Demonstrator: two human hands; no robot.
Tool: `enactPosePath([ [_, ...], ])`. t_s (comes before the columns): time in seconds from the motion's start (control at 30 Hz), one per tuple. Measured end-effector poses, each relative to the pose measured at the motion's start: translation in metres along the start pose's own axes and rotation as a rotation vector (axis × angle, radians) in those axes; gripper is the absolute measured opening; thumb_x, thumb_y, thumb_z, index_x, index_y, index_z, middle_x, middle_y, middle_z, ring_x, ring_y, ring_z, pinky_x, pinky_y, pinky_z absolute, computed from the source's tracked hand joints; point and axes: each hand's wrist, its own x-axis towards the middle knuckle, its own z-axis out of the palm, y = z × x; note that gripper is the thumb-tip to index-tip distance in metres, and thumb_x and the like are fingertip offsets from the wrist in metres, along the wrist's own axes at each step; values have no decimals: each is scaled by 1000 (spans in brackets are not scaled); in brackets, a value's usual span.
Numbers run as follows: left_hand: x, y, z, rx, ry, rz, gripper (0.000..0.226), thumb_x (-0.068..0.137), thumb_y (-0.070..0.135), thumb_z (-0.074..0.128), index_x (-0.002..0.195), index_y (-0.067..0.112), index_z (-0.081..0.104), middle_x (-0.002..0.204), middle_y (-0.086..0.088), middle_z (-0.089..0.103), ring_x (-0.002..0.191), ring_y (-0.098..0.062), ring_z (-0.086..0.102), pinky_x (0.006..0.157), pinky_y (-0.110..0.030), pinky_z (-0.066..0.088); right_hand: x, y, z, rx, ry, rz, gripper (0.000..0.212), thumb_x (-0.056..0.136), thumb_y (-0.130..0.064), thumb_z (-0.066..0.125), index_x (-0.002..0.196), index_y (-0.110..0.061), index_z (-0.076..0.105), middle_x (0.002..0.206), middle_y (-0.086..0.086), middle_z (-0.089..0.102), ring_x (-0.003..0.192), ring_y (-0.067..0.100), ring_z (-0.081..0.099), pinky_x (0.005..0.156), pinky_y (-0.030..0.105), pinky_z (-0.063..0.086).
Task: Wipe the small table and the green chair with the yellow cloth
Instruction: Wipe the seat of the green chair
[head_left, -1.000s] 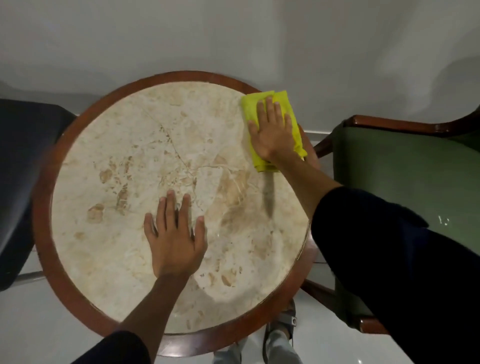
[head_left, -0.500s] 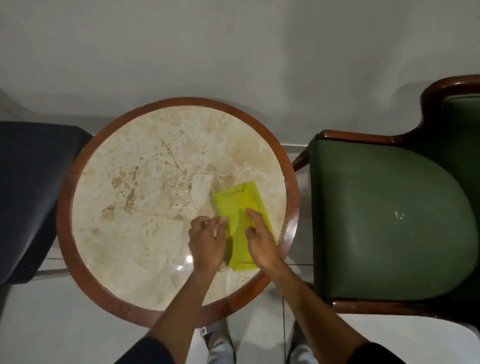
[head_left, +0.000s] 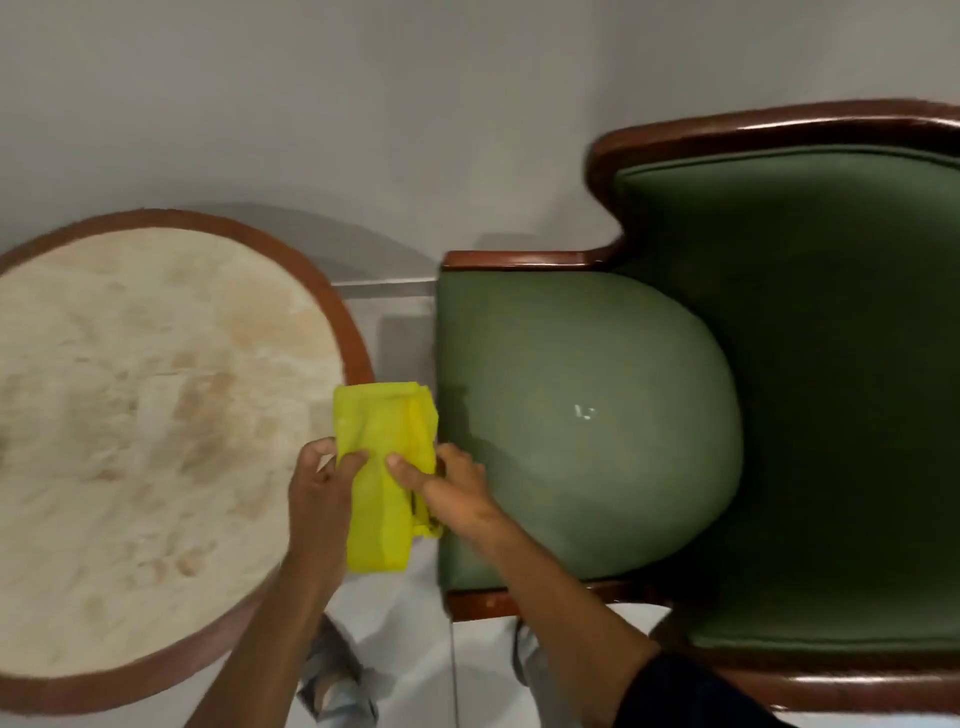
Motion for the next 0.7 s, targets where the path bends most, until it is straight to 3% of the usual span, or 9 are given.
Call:
enactPosePath([
  [0.07, -13, -2, 46, -92, -33, -38, 25, 86, 5, 64, 81, 30, 58, 86, -7, 66, 81, -28, 61, 72, -37, 51, 3, 15, -43, 170, -37, 15, 66, 69, -56, 78, 118, -17, 57, 123, 5, 66, 117, 26, 61, 102, 46, 47],
  [0.1, -20, -3, 68, -103, -54, -21, 21, 87, 4, 63, 89, 23, 56, 88, -5, 64, 83, -27, 60, 71, -36, 50, 5, 21, -64, 255, -8, -5, 61, 71, -44, 82, 116, -14, 55, 118, 3, 68, 110, 23, 64, 96, 40, 52],
  [0.17, -32, -3, 112, -51, -112, 38, 21, 89, 7, 64, 104, 15, 51, 99, -8, 66, 93, -28, 61, 76, -38, 52, 8, 27, -104, 281, 135, -82, 52, 71, -26, 86, 105, -13, 48, 100, -3, 67, 90, 14, 66, 73, 16, 53],
  [0.23, -40, -2, 156, -14, -221, 85, 28, 90, 7, 64, 111, 13, 47, 116, -20, 65, 101, -28, 62, 88, -44, 51, 13, 31, -145, 208, 327, -154, 55, 69, -23, 88, 99, -19, 42, 87, -9, 60, 76, 8, 59, 60, 12, 44],
  [0.3, -41, 1, 196, 55, -372, 173, 29, 91, 5, 62, 115, 13, 48, 118, -23, 65, 101, -27, 63, 93, -46, 50, 20, 41, -186, 175, 490, -193, 57, 69, -24, 88, 102, -21, 41, 92, -4, 60, 83, 15, 61, 72, 20, 48],
  [0.37, -34, -5, 222, 299, -500, 304, 34, 94, 17, 60, 127, 15, 51, 127, -14, 64, 114, -27, 61, 104, -48, 46, 26, 62, -221, 51, 578, -163, 61, 75, -37, 81, 117, -18, 41, 112, 5, 60, 105, 27, 61, 91, 39, 51],
  [0.47, -10, -30, 216, 916, -384, 557, 48, 99, 39, 43, 145, 26, 39, 158, -3, 35, 149, -23, 26, 119, -50, 24, 31, 101, -250, -468, 678, 22, 82, 88, -62, 53, 148, -15, 22, 151, 16, 35, 139, 36, 35, 109, 54, 34],
  [0.57, 11, -61, 192, 1189, -306, 660, 55, 102, 43, 24, 154, 26, 21, 167, -3, 8, 155, -22, 1, 124, -53, 10, 48, 114, -250, -643, 654, -55, 84, 93, -67, 32, 155, -17, 4, 165, 10, 5, 152, 27, 4, 120, 54, 11],
  [0.7, 30, -96, 187, 1322, -287, 746, 59, 102, 48, 13, 155, 27, 1, 166, -3, -7, 154, -23, -7, 124, -54, 6, 94, 108, -235, -696, 654, -110, 86, 93, -68, 29, 155, -13, 4, 165, 9, 1, 152, 25, 0, 120, 53, 3],
])
